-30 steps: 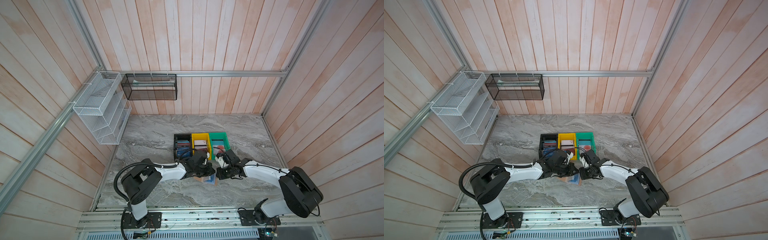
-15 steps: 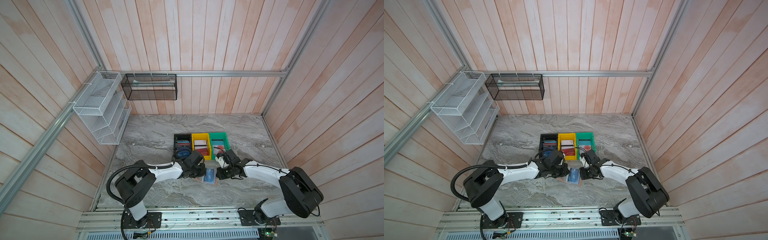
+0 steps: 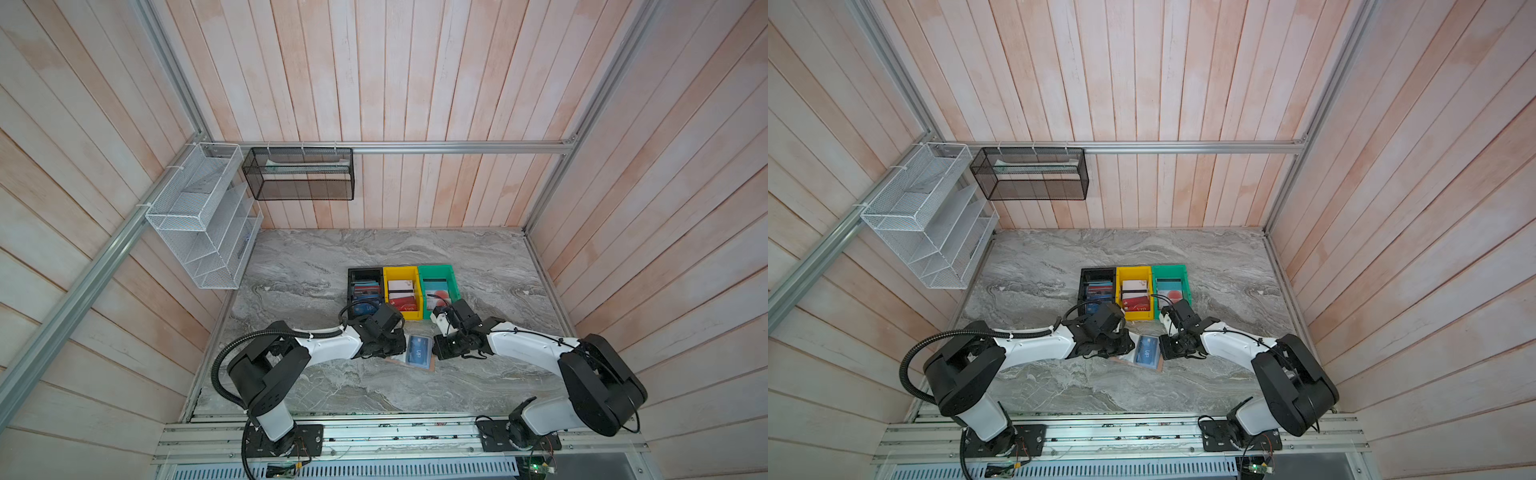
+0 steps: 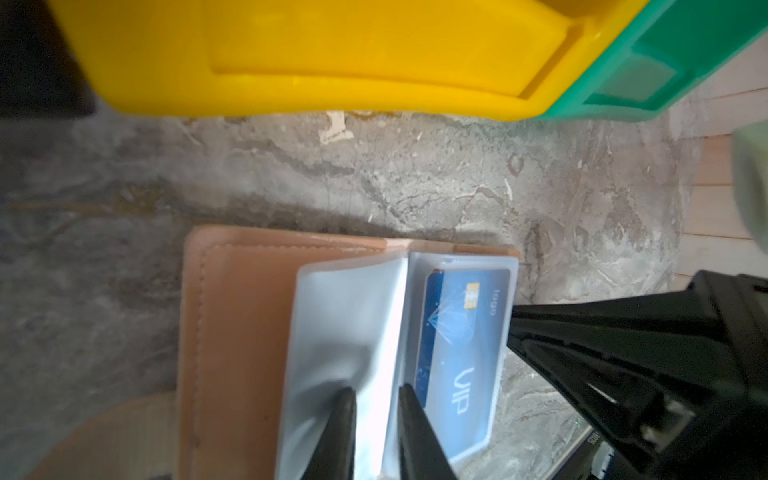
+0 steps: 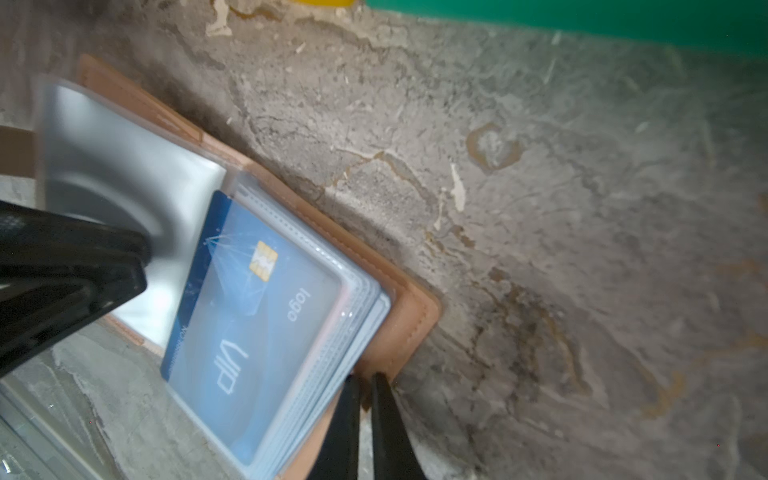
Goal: Take the credit cards out of the card holder
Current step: Flip the card slot at the card holder, then take out the credit card from the card slot.
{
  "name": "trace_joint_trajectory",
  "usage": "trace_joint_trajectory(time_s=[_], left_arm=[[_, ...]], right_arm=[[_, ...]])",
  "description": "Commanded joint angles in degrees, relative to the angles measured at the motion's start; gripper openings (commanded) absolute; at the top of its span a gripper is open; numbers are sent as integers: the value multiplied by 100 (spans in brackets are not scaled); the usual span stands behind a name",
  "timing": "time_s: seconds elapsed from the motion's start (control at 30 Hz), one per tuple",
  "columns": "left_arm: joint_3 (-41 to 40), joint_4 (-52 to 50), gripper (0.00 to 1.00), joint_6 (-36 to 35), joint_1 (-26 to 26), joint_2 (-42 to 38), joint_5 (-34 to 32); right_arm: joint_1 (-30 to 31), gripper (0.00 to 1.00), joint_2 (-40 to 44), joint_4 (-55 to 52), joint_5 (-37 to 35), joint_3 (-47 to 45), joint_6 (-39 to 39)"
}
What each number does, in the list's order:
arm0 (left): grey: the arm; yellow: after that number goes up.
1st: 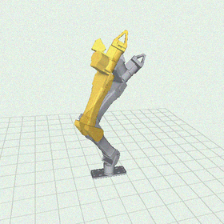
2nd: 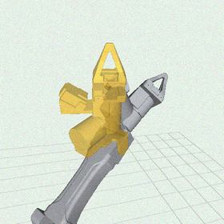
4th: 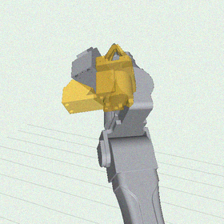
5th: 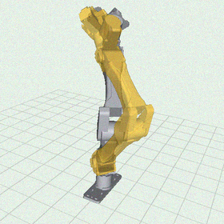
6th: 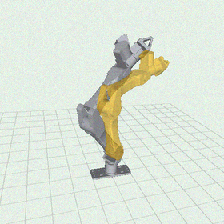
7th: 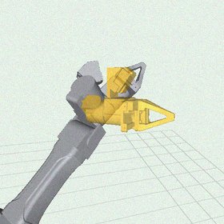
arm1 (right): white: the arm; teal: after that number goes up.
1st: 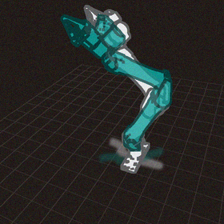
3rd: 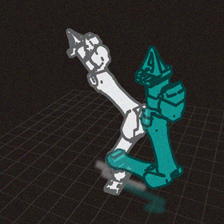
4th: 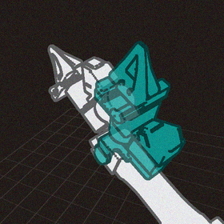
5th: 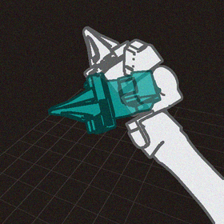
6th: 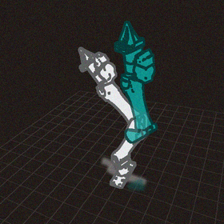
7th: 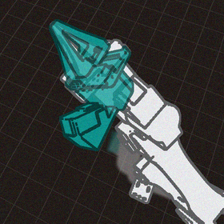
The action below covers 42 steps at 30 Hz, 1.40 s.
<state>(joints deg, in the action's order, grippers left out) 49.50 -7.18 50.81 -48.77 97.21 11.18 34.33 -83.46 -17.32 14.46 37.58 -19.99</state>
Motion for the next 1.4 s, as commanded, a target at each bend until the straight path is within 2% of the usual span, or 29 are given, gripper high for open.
trace_joint_trajectory(time_s=[0.0, 0.33, 0.73, 1.03, 1.37], left_arm=[[-225, 362, 24, -5, 21, -136, 15], [-737, 972, 24, 232, 122, 21, 231], [-718, 1101, 24, 254, 122, 36, 314], [-789, 1271, 24, 254, 122, -60, 433], [-936, 1553, 29, 264, 122, -237, 485]], right_arm=[[38, 12, -258, -8, 5, -193, -31], [37, 12, 58, -229, 46, 6, -13], [36, 14, 603, -506, 173, 408, -85], [34, 14, 165, -17, 537, 202, -120], [39, 13, -162, 50, 366, 15, -121]])
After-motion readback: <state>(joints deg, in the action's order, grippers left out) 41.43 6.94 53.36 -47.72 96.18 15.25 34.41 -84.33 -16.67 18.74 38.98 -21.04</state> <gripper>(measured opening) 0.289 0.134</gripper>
